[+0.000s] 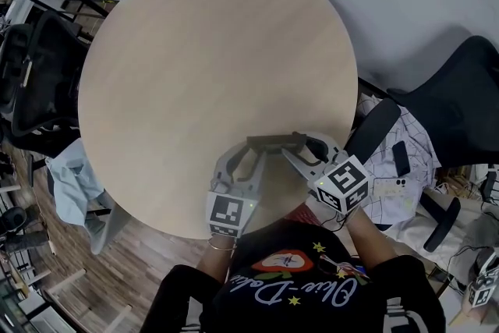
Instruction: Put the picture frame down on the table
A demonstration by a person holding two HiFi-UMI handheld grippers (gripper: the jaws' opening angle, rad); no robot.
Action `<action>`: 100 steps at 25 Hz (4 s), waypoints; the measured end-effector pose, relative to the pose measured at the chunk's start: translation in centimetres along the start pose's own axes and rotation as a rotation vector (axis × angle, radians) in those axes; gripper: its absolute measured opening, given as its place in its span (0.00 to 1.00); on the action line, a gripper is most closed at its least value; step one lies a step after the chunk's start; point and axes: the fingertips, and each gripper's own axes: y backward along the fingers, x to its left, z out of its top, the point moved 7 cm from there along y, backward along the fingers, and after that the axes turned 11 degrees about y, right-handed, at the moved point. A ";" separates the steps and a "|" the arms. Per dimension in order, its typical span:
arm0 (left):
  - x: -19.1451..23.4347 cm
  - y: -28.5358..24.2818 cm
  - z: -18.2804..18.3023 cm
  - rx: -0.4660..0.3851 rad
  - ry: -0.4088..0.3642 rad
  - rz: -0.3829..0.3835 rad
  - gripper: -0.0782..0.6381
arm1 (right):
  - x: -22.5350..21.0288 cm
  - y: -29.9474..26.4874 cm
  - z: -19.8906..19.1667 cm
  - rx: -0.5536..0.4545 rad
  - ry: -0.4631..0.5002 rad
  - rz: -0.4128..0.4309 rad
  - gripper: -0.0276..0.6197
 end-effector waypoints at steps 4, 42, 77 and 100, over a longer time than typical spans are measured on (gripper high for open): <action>0.2 -0.4 -0.3 0.015 -0.005 0.001 0.24 | -0.3 -0.4 -0.6 0.011 -0.021 0.009 0.26; 2.7 -2.6 0.8 0.027 -0.047 0.039 0.26 | -2.2 -2.8 0.6 -0.019 -0.008 -0.122 0.29; 4.7 -5.6 0.2 0.062 -0.005 0.084 0.27 | -5.7 -4.4 0.2 -0.025 -0.144 -0.240 0.21; 5.5 -7.4 -0.6 0.124 -0.002 0.111 0.27 | -6.8 -6.1 -0.8 0.123 -0.105 -0.282 0.23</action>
